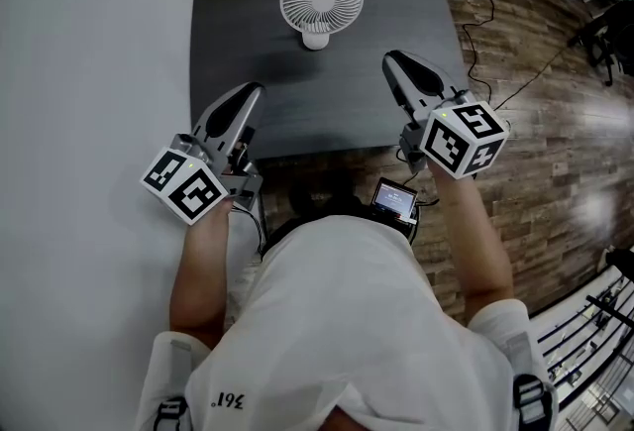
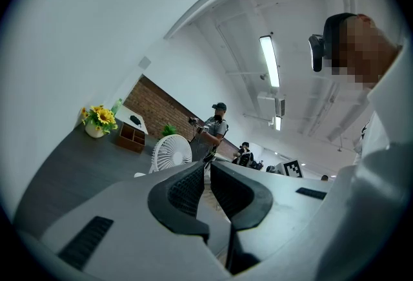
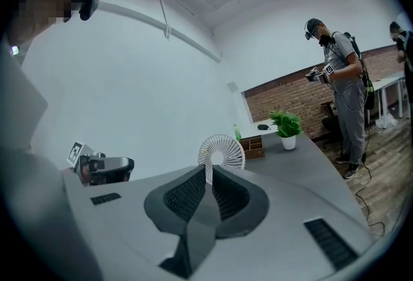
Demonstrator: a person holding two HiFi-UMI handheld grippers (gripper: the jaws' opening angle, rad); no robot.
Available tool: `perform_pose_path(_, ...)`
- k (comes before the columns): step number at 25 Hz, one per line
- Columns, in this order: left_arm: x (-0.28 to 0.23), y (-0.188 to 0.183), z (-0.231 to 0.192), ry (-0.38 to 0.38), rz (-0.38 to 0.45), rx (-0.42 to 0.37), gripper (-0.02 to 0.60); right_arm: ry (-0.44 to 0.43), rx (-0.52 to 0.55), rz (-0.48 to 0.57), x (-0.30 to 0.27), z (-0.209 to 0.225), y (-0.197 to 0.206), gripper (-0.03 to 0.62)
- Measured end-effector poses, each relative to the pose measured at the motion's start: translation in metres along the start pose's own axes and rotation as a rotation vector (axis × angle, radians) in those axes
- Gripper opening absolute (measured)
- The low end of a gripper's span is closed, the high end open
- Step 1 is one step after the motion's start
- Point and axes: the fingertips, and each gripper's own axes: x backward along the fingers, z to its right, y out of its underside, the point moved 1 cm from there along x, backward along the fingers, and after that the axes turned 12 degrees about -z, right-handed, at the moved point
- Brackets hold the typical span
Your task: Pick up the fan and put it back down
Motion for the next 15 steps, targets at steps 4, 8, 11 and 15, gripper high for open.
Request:
perform_pose_path(4, 0.0009, 0.0021, 0.0023, 0.006, -0.002, 0.002, 0.043, -0.011, -0.011, 0.001, 0.0029, -0.0031, 0.0031, 0.042)
perform_pose_path(8, 0.0008, 0.0043, 0.0050, 0.015, -0.009, 0.002, 0.043, -0.021, -0.017, 0.006, 0.0060, -0.0068, 0.0035, 0.043)
perform_pose_path(11, 0.0004, 0.0048, 0.0083, 0.023, -0.020, 0.001, 0.041, -0.022, -0.019, 0.009, 0.0073, -0.0080, 0.0019, 0.042)
perform_pose_path(15, 0.0002, 0.0054, 0.0098, 0.034, -0.025, -0.003, 0.043, -0.020, -0.023, 0.012, 0.0066, -0.0078, 0.0022, 0.043)
